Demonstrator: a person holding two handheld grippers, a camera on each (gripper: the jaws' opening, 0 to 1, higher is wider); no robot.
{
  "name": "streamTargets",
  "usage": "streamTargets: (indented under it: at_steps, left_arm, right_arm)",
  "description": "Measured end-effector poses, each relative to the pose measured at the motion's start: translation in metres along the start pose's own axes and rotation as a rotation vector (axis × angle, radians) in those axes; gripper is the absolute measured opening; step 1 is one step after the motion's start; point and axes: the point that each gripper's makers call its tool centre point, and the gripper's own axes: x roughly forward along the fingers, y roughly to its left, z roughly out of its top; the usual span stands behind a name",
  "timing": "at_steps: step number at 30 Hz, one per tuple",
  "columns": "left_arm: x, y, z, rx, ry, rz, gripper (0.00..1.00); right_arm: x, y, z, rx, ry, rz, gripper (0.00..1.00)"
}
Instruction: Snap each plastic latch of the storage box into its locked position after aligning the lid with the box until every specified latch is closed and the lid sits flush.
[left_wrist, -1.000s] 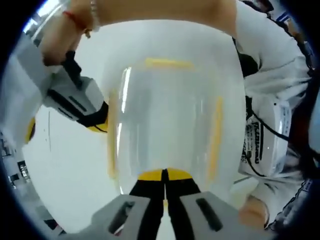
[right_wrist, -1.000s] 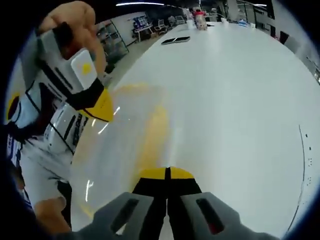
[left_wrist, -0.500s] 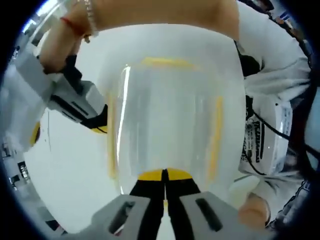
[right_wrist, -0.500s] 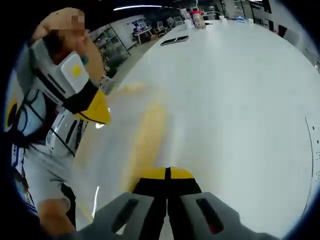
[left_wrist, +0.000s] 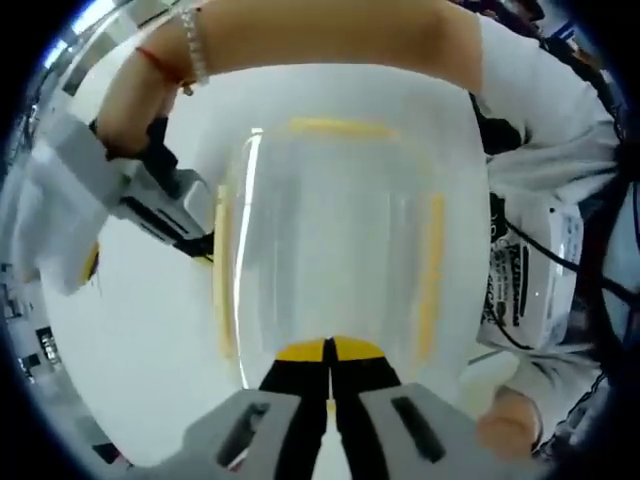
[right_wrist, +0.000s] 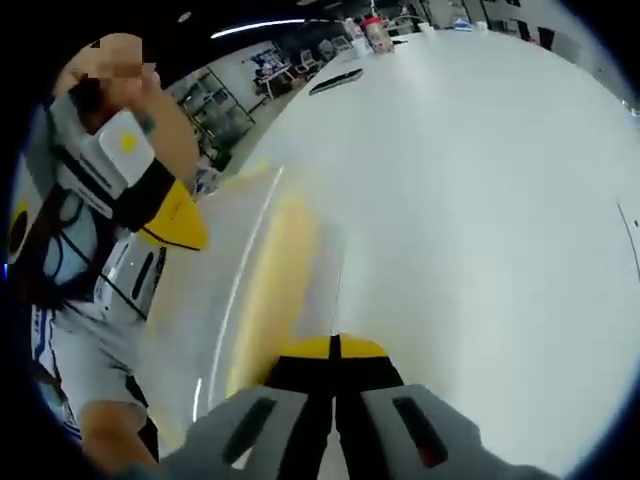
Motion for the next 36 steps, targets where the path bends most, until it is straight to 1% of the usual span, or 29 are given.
streamTargets:
  at_steps: [1, 2, 3, 5, 6, 8, 10, 13, 15, 19, 21, 23, 24, 25, 26, 27, 28, 29, 30, 31, 32, 33, 34, 35, 36]
  left_arm:
    - [0.0, 0.0, 0.0, 0.008, -0.003, 0.005, 0.0]
    - [-0.001, 0.001, -0.001, 0.012, -0.014, 0.003, 0.0]
    - [-0.001, 0.002, 0.0, 0.007, -0.034, -0.004, 0.0]
    - [-0.001, 0.002, -0.001, -0.004, -0.064, -0.006, 0.0]
    - [-0.002, 0.002, -0.001, -0.003, -0.067, -0.005, 0.0]
    - [-0.001, 0.003, 0.0, -0.008, -0.077, -0.006, 0.0]
    - [0.0, 0.004, 0.0, -0.016, -0.086, -0.017, 0.0]
    - [0.001, 0.003, 0.001, -0.028, -0.093, -0.022, 0.0]
    - [0.002, 0.003, 0.003, -0.021, -0.086, -0.025, 0.0]
    - [0.004, 0.003, 0.004, -0.011, -0.062, -0.036, 0.0]
    - [0.005, 0.003, 0.004, -0.012, -0.059, -0.042, 0.0]
    - [0.004, 0.002, 0.003, -0.013, -0.06, -0.043, 0.0]
    - [0.004, 0.002, 0.004, -0.011, -0.059, -0.041, 0.0]
    - [0.004, 0.0, 0.006, 0.01, -0.064, -0.06, 0.0]
    - [0.006, 0.002, 0.01, -0.006, -0.08, -0.046, 0.0]
    - [0.004, 0.002, 0.01, -0.004, -0.085, -0.042, 0.0]
    - [0.002, 0.002, 0.011, 0.013, -0.084, -0.043, 0.0]
    - [0.002, 0.001, 0.01, 0.02, -0.09, -0.046, 0.0]
    - [0.001, 0.002, 0.01, 0.015, -0.097, -0.051, 0.0]
    - [0.001, 0.001, 0.01, 0.023, -0.103, -0.049, 0.0]
    - [0.001, 0.001, 0.01, 0.023, -0.106, -0.045, 0.0]
    - [0.001, 0.0, 0.009, 0.008, -0.108, -0.039, 0.0]
    - [0.0, 0.001, 0.009, 0.001, -0.11, -0.036, 0.0]
    - [0.0, 0.0, 0.008, 0.001, -0.116, -0.033, 0.0]
    - [-0.001, -0.001, 0.008, 0.019, -0.131, -0.028, 0.0]
  right_arm:
    - [0.001, -0.001, 0.004, -0.025, -0.001, -0.006, 0.0]
    - [-0.001, -0.001, 0.015, -0.009, -0.038, -0.007, 0.0]
    - [0.001, 0.0, 0.019, -0.029, -0.025, -0.012, 0.0]
    - [0.007, 0.0, 0.027, -0.028, 0.008, -0.019, 0.0]
    - [0.007, -0.001, 0.028, -0.017, 0.023, -0.015, 0.0]
    - [0.012, -0.001, 0.033, -0.013, 0.021, -0.01, 0.0]
    - [0.02, -0.002, 0.037, 0.004, 0.048, -0.008, 0.0]
    - [0.019, -0.002, 0.036, 0.011, 0.07, -0.007, 0.0]
    - [0.017, -0.003, 0.035, 0.016, 0.092, -0.02, 0.0]
    - [0.016, -0.004, 0.034, 0.013, 0.098, -0.01, 0.0]
    - [0.018, -0.006, 0.038, 0.011, 0.097, -0.005, 0.0]
    - [0.019, -0.007, 0.037, 0.015, 0.114, 0.005, 0.0]
    - [0.019, -0.007, 0.036, 0.009, 0.132, -0.001, 0.0]
    - [0.021, -0.007, 0.024, 0.004, 0.218, -0.021, 0.0]
    - [0.021, 0.001, 0.022, 0.025, 0.219, 0.063, 0.0]
    - [0.023, 0.0, 0.024, -0.007, 0.192, 0.032, 0.0]
    - [0.011, -0.016, 0.032, -0.011, 0.198, 0.029, 0.0]
    - [0.007, -0.021, 0.034, -0.016, 0.197, 0.023, 0.0]
    - [0.011, -0.016, 0.032, -0.003, 0.183, 0.016, 0.0]
    - [0.01, -0.016, 0.032, -0.002, 0.176, 0.011, 0.0]
    - [0.024, -0.005, 0.026, -0.06, 0.137, -0.038, 0.0]
    - [0.025, 0.021, 0.021, 0.035, 0.147, 0.077, 0.0]
    - [0.016, 0.018, 0.028, 0.086, 0.151, 0.134, 0.0]
    - [0.014, 0.009, 0.031, 0.07, 0.141, 0.123, 0.0]
    - [0.02, -0.006, 0.029, -0.01, 0.126, 0.02, 0.0]
